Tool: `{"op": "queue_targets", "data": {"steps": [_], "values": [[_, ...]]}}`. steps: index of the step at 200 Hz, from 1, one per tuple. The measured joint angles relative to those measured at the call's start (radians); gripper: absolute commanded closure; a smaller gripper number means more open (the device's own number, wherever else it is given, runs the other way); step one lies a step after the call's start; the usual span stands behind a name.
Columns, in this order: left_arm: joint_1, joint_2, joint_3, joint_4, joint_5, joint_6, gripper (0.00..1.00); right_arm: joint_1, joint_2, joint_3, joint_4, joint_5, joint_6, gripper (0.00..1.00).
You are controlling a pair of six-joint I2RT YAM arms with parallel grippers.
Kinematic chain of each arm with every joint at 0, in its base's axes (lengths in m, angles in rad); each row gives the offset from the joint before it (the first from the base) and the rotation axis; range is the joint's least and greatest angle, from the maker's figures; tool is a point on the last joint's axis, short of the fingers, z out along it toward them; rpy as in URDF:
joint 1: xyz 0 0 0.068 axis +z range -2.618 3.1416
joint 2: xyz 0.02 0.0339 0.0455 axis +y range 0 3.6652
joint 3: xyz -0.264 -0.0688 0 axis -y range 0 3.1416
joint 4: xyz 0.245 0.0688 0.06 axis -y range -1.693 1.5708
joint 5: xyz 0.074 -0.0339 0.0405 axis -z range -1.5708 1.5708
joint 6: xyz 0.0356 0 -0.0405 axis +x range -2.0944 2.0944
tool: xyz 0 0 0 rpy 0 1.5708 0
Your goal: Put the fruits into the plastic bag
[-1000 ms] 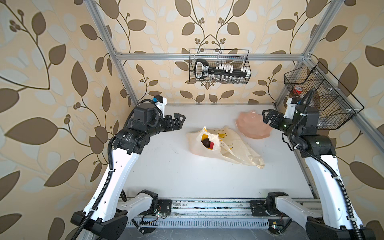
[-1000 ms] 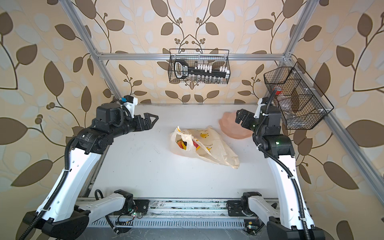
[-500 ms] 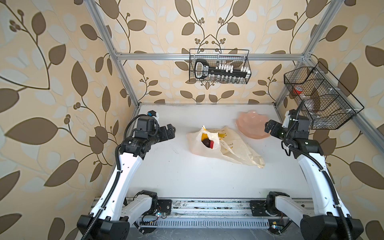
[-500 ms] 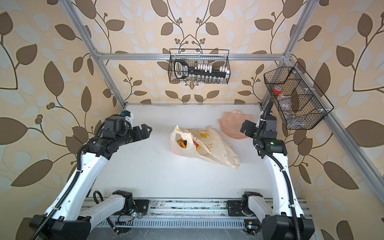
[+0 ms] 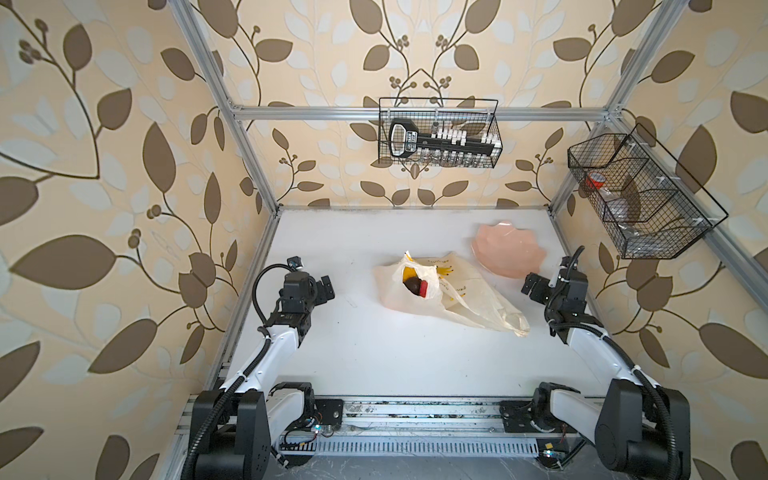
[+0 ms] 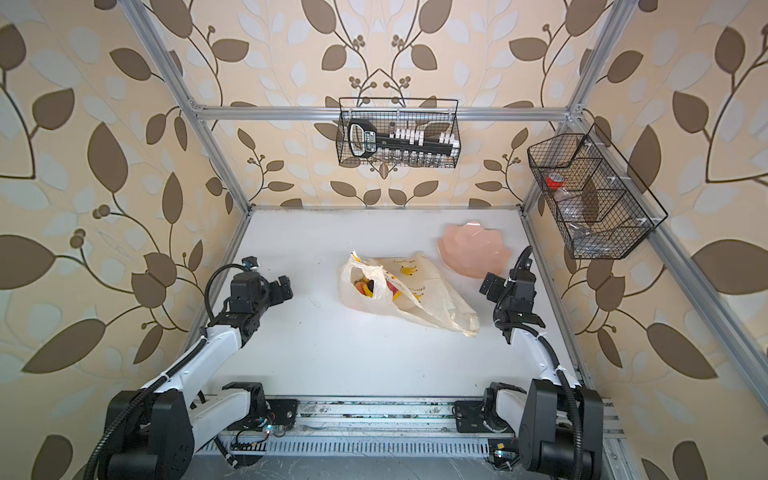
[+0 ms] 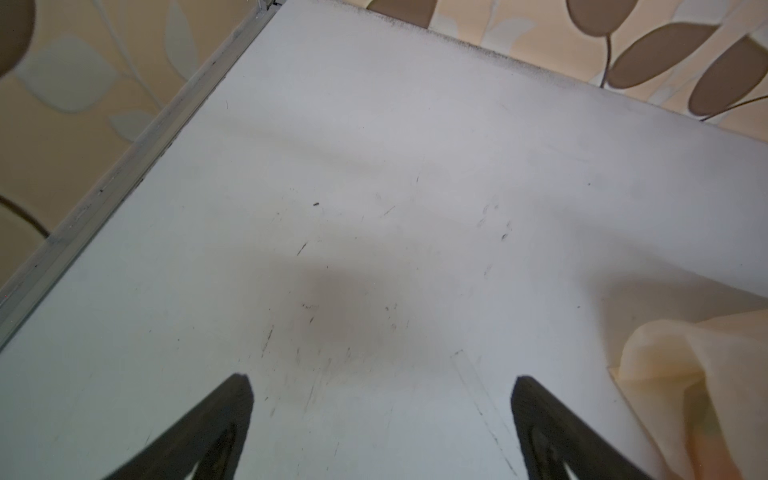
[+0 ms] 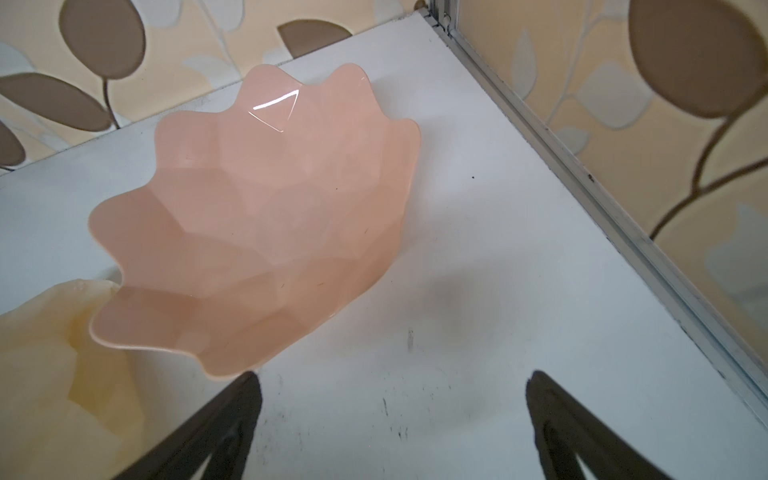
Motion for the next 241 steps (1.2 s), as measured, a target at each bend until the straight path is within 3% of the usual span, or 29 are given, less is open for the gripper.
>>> {"op": "queue_targets", "data": {"steps": [23, 66, 97, 159, 241], "values": [[0.0, 0.051, -0.068, 0.134, 0.0, 0.051, 0.01, 0.044, 0.024, -0.062, 0.171, 0.033, -0.014, 0.0], [0.0, 0.22, -0.095, 0.42, 0.051, 0.105, 0.01, 0.221, 0.104, -0.185, 0.51, 0.08, -0.103, 0.0], [0.0, 0.406, -0.095, 0.597, 0.117, 0.129, 0.01, 0.22, 0.197, -0.314, 0.75, 0.097, -0.127, 0.0], [0.0, 0.457, -0.003, 0.56, 0.16, 0.149, 0.01, 0.249, 0.222, -0.319, 0.859, 0.16, -0.146, 0.0], [0.0, 0.457, -0.002, 0.549, 0.165, 0.15, 0.01, 0.251, 0.222, -0.319, 0.875, 0.179, -0.152, 0.0]]}}
